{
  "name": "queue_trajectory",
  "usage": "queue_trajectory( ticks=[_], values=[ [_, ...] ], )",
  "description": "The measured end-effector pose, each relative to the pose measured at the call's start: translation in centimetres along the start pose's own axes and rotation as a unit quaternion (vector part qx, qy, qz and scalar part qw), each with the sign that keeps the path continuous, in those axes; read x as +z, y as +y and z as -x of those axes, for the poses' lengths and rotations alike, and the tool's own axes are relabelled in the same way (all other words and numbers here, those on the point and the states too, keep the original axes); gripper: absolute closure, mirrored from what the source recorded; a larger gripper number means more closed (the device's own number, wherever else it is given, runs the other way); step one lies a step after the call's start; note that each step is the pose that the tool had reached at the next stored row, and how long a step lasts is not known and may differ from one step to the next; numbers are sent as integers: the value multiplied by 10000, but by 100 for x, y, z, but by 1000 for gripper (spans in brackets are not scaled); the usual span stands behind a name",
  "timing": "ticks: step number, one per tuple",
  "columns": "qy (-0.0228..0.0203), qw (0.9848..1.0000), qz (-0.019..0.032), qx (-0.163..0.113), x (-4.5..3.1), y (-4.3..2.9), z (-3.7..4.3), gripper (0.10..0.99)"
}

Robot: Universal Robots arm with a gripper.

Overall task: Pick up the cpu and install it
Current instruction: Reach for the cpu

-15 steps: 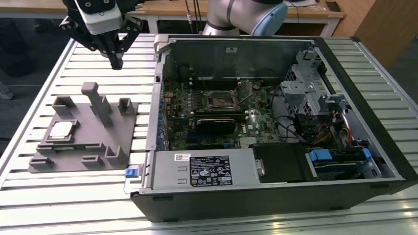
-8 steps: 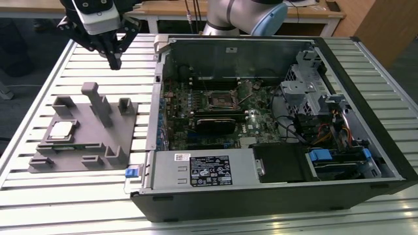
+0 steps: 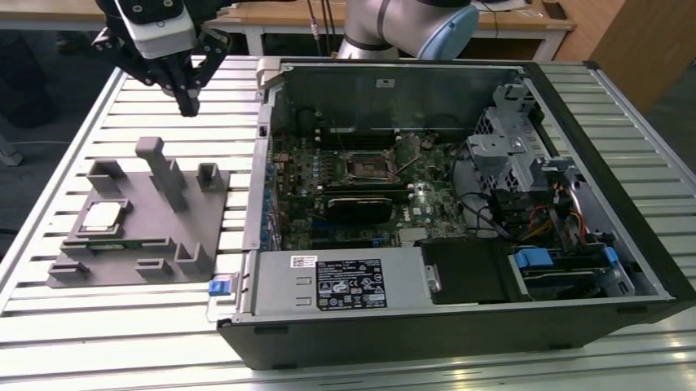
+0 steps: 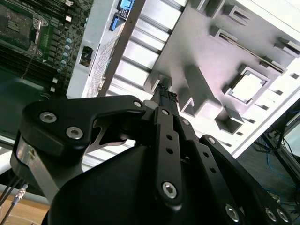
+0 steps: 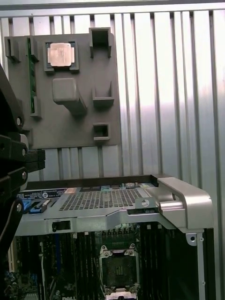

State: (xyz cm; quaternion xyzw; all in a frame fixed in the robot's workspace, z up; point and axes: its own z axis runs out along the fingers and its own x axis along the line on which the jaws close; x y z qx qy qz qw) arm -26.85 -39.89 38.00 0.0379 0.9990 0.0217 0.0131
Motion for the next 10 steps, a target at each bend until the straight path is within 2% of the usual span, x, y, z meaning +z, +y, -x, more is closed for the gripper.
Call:
queue_trajectory(
  ticks=[10],
  values=[
    [0,10000,0,0,4,-4,-51,969]
  ],
)
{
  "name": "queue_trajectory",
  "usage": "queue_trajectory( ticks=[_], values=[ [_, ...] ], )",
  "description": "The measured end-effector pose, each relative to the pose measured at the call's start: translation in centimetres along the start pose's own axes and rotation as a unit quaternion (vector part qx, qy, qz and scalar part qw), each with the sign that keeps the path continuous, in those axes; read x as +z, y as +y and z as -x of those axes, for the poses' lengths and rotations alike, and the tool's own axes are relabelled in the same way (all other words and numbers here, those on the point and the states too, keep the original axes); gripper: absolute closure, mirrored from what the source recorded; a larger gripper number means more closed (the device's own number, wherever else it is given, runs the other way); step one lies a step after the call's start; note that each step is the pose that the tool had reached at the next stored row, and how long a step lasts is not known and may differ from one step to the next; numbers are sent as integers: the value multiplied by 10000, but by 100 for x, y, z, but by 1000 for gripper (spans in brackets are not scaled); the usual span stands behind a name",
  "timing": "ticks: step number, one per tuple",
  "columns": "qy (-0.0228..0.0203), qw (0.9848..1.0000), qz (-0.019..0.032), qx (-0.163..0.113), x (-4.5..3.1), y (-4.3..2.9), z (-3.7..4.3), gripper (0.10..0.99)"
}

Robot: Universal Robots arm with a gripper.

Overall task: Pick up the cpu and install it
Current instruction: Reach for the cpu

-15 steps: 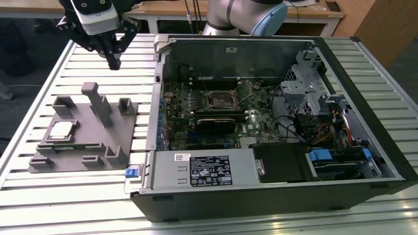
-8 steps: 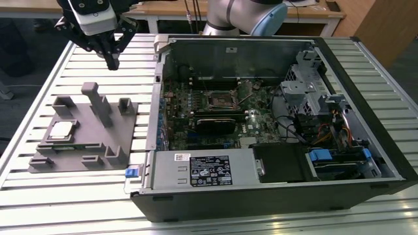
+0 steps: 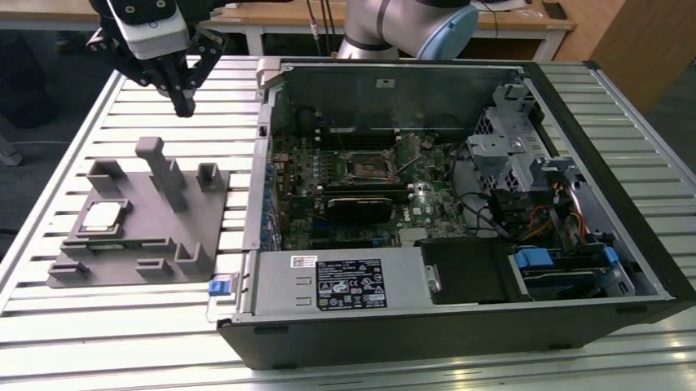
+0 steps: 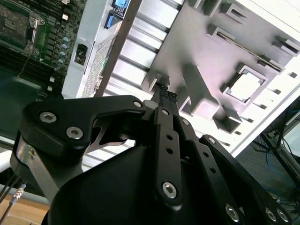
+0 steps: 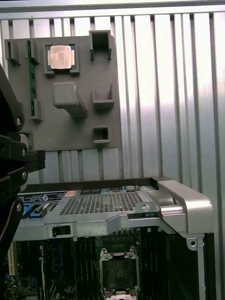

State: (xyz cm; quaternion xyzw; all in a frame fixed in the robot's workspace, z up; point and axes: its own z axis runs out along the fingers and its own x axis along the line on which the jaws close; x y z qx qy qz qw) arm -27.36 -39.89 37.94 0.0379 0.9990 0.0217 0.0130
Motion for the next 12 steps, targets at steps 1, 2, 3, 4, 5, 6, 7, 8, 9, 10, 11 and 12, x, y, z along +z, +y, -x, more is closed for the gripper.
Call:
queue_trajectory(
  ticks=[1,2,3,4,5,6,7,8,9,10,11,12],
  values=[
    [0,10000,0,0,1,0,-5,969],
    [0,10000,0,0,1,-1,-8,969],
    [0,10000,0,0,2,-1,-13,969],
    [0,10000,0,0,2,-2,-20,969],
    [1,10000,0,0,2,-2,-26,969],
    [0,10000,0,0,3,-3,-32,969],
    [0,10000,0,0,4,-3,-37,969],
    [0,10000,0,0,4,-3,-42,969],
    [0,10000,0,0,4,-4,-47,969],
    [0,10000,0,0,4,-4,-53,969],
    [0,10000,0,0,5,-5,-59,969],
    [0,10000,0,0,5,-5,-65,969]
  ],
)
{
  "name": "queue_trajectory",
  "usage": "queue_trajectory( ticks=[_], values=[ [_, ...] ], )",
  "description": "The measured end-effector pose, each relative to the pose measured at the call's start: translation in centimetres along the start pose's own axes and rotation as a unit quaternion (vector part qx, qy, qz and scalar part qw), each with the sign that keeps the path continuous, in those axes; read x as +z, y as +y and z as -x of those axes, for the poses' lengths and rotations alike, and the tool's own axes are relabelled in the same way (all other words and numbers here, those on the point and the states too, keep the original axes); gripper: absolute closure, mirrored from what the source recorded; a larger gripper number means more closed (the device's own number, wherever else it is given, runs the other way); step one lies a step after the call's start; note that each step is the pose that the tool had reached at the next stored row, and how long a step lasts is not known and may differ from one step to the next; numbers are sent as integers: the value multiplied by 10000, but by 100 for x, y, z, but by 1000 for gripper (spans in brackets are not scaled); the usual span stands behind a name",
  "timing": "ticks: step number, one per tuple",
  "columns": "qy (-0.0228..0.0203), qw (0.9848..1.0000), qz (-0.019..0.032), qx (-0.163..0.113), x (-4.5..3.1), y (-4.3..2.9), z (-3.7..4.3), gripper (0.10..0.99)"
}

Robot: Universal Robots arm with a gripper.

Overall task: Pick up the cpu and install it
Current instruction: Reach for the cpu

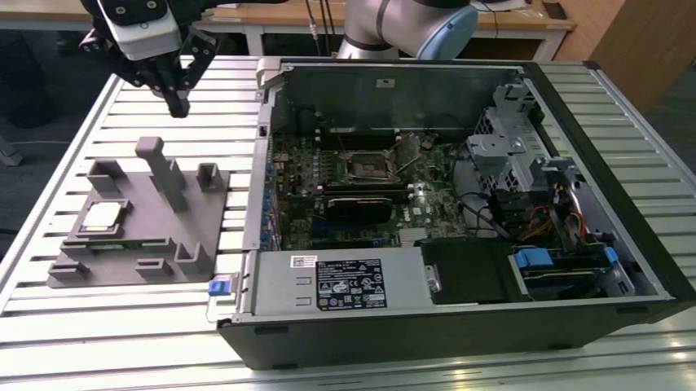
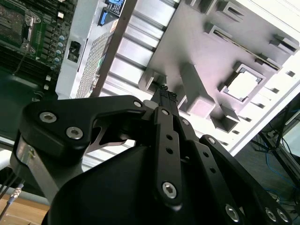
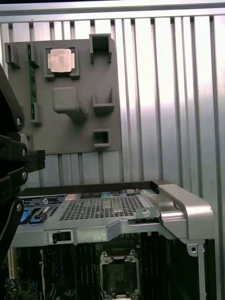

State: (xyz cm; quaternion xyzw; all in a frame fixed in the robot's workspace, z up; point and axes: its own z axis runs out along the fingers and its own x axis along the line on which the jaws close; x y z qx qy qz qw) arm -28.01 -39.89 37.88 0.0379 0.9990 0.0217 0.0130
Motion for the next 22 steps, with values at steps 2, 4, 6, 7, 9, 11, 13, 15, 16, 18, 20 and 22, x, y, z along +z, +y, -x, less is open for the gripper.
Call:
queue_trajectory(
  ticks=[2,4,6,7,9,11,13,15,16,18,20,22],
  values=[
    [0,10000,0,0,1,-1,-11,969],
    [0,10000,0,0,2,-2,-23,969],
    [0,10000,0,0,3,-3,-37,969],
    [0,10000,1,0,4,-4,-46,969],
    [0,10000,0,0,5,-5,-63,969],
    [0,10000,0,0,7,-6,-76,969],
    [0,10000,0,0,9,-7,-86,969],
    [0,10000,0,0,10,-8,-99,969],
    [0,10000,0,0,11,-8,-104,969],
    [0,10000,0,0,12,-9,-118,969],
    [0,10000,0,0,14,-11,-132,969],
    [0,10000,0,0,15,-12,-152,969]
  ],
)
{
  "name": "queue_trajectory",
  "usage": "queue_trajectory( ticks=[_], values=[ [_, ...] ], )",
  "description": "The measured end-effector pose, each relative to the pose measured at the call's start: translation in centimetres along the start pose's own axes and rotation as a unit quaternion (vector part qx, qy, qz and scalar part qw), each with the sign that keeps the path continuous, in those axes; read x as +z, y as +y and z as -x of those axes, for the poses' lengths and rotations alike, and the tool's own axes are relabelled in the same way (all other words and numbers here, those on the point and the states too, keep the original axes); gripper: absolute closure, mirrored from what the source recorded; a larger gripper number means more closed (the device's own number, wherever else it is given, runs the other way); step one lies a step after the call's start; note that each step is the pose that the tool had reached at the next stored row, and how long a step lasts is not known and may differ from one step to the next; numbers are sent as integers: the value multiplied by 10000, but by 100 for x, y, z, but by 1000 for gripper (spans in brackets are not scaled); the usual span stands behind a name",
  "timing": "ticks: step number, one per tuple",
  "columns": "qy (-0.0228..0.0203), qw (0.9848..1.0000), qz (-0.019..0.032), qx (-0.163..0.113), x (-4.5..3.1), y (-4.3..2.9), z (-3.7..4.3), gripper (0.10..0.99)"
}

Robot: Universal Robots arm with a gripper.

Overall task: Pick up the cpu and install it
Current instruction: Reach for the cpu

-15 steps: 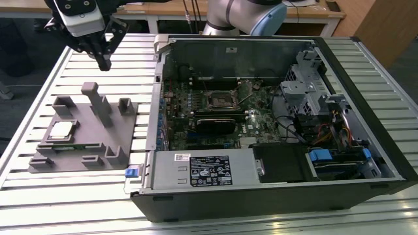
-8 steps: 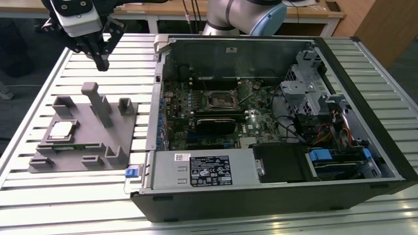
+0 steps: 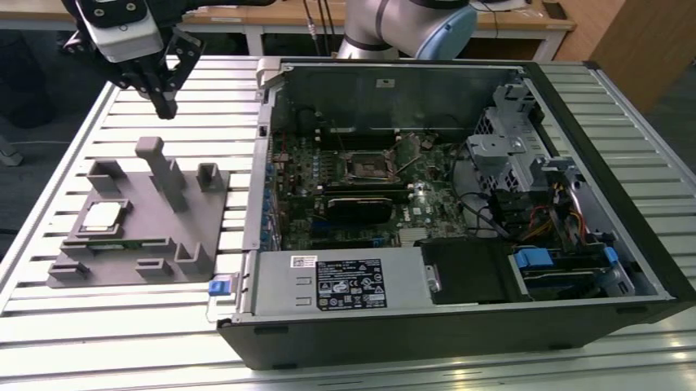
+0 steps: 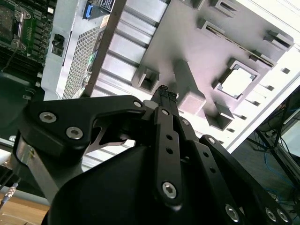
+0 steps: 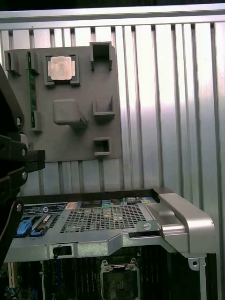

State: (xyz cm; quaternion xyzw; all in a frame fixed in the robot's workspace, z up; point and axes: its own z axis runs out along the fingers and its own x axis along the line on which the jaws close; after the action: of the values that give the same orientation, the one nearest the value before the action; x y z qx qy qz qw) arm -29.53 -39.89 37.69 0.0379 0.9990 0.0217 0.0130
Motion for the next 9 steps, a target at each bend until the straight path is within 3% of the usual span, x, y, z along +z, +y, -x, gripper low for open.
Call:
queue_trajectory(
  ticks=[9],
  values=[
    [0,10000,0,0,7,-7,-89,969]
  ],
)
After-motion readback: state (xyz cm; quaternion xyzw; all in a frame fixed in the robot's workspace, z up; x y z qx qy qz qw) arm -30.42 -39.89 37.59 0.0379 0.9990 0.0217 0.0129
